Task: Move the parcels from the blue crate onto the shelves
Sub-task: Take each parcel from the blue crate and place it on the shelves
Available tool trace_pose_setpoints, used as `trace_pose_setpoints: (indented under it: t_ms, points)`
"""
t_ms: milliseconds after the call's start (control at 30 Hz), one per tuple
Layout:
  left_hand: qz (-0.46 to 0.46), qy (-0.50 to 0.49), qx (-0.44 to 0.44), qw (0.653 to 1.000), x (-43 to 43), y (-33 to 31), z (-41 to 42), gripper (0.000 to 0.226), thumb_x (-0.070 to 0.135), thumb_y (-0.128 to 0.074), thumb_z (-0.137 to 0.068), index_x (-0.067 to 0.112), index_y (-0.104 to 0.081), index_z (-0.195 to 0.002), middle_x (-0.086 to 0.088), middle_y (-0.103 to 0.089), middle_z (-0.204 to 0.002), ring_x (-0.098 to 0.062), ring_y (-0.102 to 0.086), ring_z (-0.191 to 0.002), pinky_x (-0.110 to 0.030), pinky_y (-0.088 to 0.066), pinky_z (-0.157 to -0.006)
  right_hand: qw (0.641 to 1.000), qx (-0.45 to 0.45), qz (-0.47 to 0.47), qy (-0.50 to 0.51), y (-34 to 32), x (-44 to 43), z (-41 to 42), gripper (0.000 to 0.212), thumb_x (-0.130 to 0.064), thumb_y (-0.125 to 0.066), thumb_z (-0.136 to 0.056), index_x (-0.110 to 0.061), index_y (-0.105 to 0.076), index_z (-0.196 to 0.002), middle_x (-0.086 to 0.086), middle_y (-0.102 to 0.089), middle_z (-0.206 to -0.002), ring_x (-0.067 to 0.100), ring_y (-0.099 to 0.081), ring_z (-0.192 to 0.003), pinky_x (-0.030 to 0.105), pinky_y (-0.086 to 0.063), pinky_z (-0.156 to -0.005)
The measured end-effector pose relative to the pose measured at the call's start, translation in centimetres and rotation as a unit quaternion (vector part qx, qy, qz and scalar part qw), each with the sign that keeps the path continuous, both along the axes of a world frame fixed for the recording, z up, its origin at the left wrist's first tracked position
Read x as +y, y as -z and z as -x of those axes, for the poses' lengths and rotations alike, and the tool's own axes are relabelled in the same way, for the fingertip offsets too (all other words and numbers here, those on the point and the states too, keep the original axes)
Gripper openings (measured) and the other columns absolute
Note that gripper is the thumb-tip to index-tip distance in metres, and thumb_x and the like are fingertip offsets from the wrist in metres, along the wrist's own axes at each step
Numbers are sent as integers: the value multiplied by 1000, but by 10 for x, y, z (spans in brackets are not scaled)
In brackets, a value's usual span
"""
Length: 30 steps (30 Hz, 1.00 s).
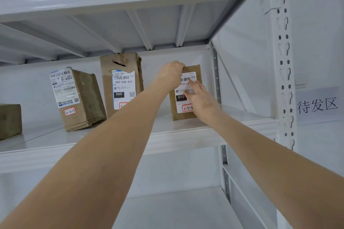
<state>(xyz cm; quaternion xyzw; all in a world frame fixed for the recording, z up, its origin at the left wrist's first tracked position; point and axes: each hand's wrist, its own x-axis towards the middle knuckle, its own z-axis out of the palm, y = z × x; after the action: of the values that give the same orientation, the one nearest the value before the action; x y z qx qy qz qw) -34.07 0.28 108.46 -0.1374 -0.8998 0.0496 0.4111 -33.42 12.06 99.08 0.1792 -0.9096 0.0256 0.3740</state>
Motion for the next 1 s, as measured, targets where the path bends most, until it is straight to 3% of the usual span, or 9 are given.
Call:
trace_pose_setpoints:
  t_ms: [267, 567, 800, 1000]
  points:
    - [11, 2, -13, 1000, -2, 1, 1, 49, -2, -46, -90, 12, -45, -136, -7, -45, -137, -27, -49, -120, -33, -43, -91, 1000, -5, -2, 1, -1, 0, -5, 56, -7, -55, -91, -12, -37, -144, 9, -2, -159, 26, 0, -147, 41, -36, -110]
    - [21, -8, -51, 998, -11, -3, -38, 49, 7, -51, -94, 10, -38, -141, -10, -38, -144, -28, -43, -129, -38, -40, -101, 1000, 12, 11, 10, -5, 3, -34, 56, -8, -56, -89, -15, -39, -143, 12, -17, -153, 29, -16, -142, 41, -38, -105]
    - [-54, -40, 5, 998, -34, 38, -106, 48, 7, -47, -91, 16, -41, -139, -4, -40, -139, -25, -47, -122, -39, -49, -87, 994, 87, 69, -21, 7, -14, -74, 50, -12, -55, -90, -17, -43, -138, 12, -32, -146, 30, -32, -131, 40, -36, -100]
    - [-73, -64, 39, 995, -48, 99, -165, 41, 9, -43, -93, 15, -46, -134, -3, -45, -132, -21, -49, -115, -31, -41, -70, 983, 96, 115, -102, 35, -40, -117, 49, -5, -53, -86, -18, -48, -133, 10, -39, -140, 30, -38, -126, 40, -38, -94]
